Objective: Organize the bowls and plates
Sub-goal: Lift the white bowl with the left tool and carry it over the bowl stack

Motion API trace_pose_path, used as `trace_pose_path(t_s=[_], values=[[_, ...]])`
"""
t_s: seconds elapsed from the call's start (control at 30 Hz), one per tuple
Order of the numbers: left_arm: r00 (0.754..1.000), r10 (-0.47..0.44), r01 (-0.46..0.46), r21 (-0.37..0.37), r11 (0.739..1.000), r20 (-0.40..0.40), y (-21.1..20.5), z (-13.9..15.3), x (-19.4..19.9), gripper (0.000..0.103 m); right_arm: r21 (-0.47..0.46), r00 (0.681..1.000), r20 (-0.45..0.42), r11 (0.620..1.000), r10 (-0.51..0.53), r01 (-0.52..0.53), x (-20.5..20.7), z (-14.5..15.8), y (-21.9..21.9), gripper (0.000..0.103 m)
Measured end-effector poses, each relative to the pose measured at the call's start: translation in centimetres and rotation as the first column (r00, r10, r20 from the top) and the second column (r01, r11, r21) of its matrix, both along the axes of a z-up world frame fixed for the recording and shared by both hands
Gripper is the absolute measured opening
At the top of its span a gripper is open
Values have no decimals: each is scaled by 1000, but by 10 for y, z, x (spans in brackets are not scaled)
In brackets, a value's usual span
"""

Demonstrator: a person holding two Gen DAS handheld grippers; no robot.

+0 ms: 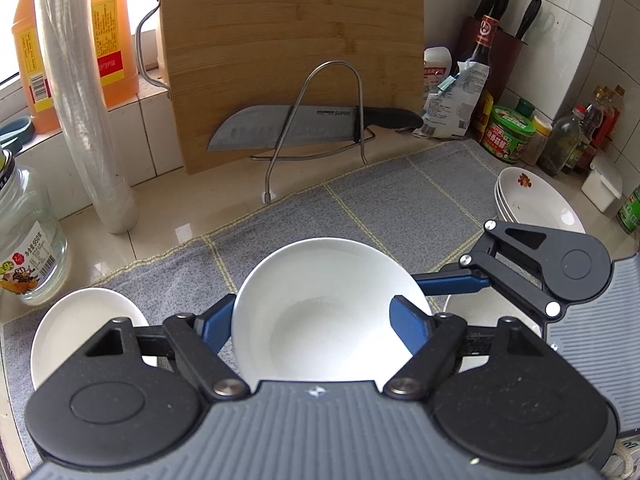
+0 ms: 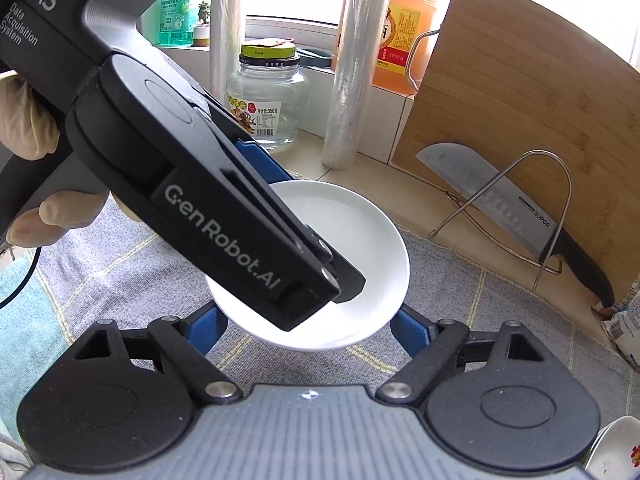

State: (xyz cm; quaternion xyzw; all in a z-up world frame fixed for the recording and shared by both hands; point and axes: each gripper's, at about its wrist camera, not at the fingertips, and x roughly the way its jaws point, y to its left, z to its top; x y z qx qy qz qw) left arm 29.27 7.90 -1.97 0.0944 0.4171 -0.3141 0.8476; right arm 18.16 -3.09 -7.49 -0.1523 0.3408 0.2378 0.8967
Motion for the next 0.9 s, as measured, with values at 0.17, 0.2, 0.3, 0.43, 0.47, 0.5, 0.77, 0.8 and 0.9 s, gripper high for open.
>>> trace_pose_path(t_s=[0.17,0.2,0.3,0.43,0.47,0.5,0.77,0.8,0.9], values=[[1000,-15,15,-8,1000,15,-4,8,-11,80,4,1000,18,1000,-13,13,-11,6,-3,91],[1000,-19,19,-7,1000,19,-5,10,-13,80,6,1000,21,1000,-17,16,-14,8,-4,91],[999,-31,31,-10,999,30,-10,14,-20,80,8,999,32,1000,-30,30,-22,11,-8,91],[998,-53,53,-13,998,39,-19,17,-29,80,14,998,36,999,-53,53,-34,14,-17,91],[997,-63,64,-12,998,41,-23,17,-32,80,13,998,35,998,-59,59,-36,14,-19,91],[997,-69,70,-13,997,42,-25,17,-34,80,12,997,36,998,-64,64,-38,15,-22,91],[991,-122,123,-11,992,45,-53,15,-49,80,1,992,48,993,-118,118,-58,15,-42,91],[990,-130,131,-10,991,45,-56,15,-50,80,0,991,49,992,-125,125,-60,14,-46,91],[986,-158,159,-10,987,48,-68,14,-54,80,-3,988,52,989,-148,149,-64,14,-54,91]])
